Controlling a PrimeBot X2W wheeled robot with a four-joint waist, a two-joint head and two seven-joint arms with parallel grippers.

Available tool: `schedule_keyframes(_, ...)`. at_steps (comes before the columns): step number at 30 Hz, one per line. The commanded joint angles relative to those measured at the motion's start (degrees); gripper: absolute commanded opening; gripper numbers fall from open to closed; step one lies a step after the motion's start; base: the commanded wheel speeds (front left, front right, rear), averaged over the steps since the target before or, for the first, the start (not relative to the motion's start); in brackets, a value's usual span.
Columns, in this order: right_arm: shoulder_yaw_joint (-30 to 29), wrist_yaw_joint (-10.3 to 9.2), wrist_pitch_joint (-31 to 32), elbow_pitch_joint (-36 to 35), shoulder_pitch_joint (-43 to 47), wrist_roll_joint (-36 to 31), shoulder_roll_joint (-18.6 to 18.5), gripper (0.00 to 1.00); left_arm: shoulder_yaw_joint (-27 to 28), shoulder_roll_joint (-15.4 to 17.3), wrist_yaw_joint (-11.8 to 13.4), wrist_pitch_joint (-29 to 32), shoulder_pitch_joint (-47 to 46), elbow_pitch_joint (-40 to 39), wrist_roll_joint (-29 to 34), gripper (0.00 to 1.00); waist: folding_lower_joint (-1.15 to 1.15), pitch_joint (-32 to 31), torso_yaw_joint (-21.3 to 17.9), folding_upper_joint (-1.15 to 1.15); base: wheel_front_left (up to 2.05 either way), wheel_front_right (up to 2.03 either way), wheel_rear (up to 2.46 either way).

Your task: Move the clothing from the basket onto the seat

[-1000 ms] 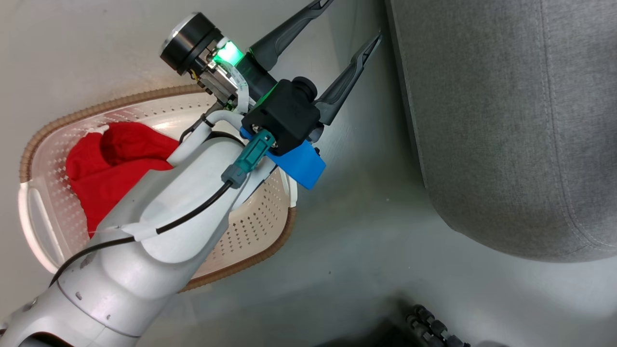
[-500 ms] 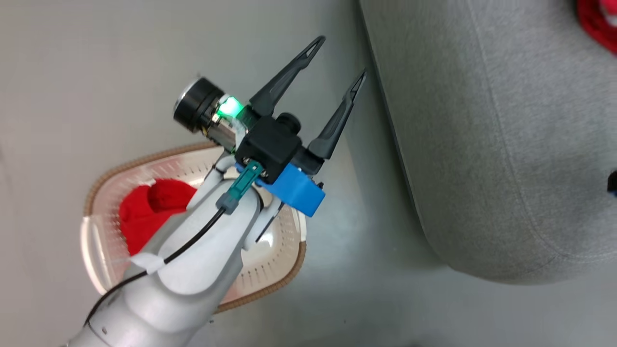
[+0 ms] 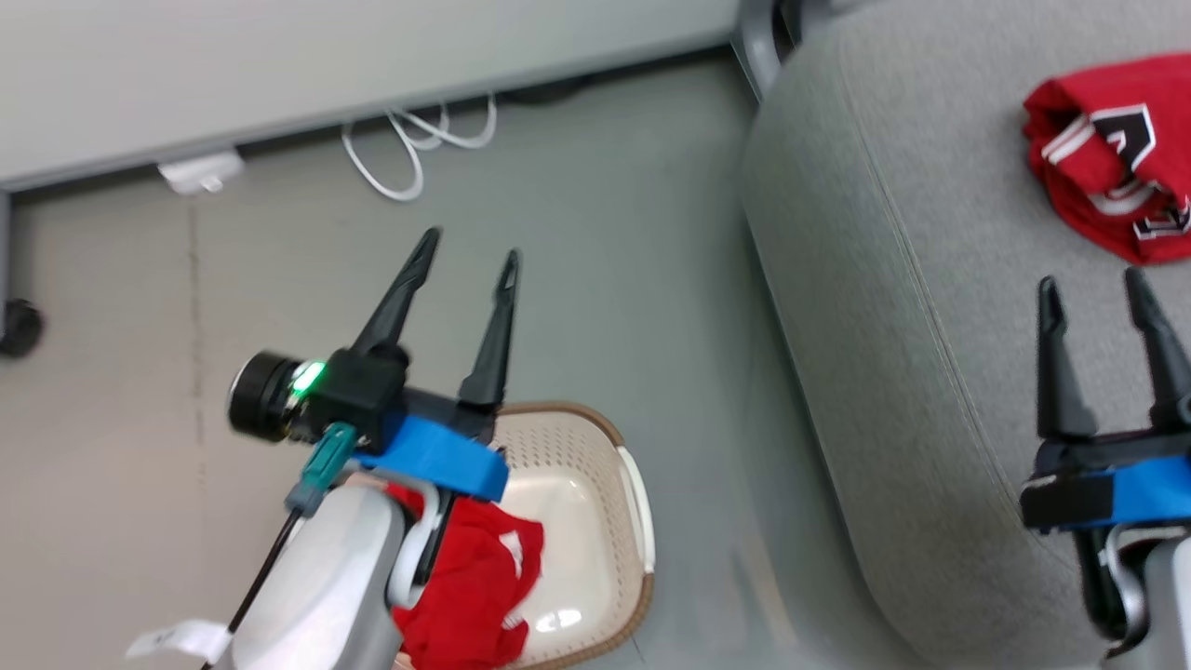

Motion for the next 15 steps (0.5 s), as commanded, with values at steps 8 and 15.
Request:
schedule_keyframes(8, 3.66, 0.02, -0.04, 0.19, 6.73, 1.04, 3.13, 1.00, 10.01, -0.19, -0.45, -0.27, 11.37, -1.15, 1.42, 1.00, 0.01, -12.14, 8.59, 0.00, 0.00, 0.00, 0.00)
schedule_keyframes(15, 4.74, 0.03, -0.04, 1.18, 11.12, 0.37, 5.69, 1.00, 16.99, -1.41, -2.32, -0.26, 18.88, -3.46, 3.00, 1.00, 0.01, -16.12, 10.81, 0.00, 0.00, 0.00, 0.00)
